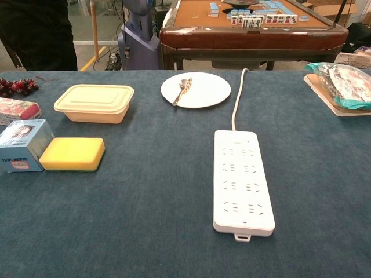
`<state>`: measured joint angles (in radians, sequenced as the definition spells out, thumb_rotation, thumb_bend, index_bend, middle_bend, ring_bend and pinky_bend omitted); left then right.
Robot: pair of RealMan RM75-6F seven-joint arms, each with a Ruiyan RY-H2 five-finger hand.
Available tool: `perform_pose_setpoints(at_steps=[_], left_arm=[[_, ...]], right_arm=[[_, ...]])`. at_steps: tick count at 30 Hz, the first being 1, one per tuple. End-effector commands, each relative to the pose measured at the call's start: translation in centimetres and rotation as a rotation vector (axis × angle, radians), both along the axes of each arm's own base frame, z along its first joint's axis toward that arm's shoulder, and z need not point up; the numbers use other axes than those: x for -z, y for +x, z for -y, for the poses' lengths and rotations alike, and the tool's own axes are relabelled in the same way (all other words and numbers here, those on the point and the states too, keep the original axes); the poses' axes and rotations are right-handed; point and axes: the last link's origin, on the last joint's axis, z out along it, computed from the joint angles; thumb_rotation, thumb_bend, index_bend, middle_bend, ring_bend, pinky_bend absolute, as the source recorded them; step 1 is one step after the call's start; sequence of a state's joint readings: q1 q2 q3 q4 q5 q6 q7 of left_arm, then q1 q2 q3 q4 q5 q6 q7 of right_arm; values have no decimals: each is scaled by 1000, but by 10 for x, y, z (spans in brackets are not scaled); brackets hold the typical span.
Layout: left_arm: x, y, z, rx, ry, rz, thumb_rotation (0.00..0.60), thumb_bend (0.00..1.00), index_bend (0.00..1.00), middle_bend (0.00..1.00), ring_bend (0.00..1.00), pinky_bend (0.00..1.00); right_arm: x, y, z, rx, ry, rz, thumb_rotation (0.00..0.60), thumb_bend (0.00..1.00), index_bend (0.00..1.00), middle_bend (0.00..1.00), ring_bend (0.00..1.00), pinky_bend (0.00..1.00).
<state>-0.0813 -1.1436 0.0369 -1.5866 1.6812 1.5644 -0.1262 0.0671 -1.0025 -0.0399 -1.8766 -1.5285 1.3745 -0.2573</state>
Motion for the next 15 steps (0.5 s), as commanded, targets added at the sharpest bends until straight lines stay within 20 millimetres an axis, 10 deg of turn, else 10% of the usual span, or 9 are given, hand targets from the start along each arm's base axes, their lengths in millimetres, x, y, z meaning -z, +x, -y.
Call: perform_pose_setpoints(at_steps=[1, 10, 15], left_arm=[[0, 0, 0, -2, -1, 1, 600, 176, 363, 249, 224, 556], [1, -3, 1, -15, -10, 2, 600, 177, 364, 251, 228, 558], [-1, -3, 1, -10, -5, 13, 600, 177, 363, 252, 229, 558]], right_arm=[[1, 0, 1, 0, 3, 2, 600, 261, 298, 376, 423, 449], [20, 9, 20, -52, 42, 14, 600, 271, 276, 391, 436, 610], [33, 34, 44, -139, 65, -8, 600, 336, 202, 524, 655, 778]])
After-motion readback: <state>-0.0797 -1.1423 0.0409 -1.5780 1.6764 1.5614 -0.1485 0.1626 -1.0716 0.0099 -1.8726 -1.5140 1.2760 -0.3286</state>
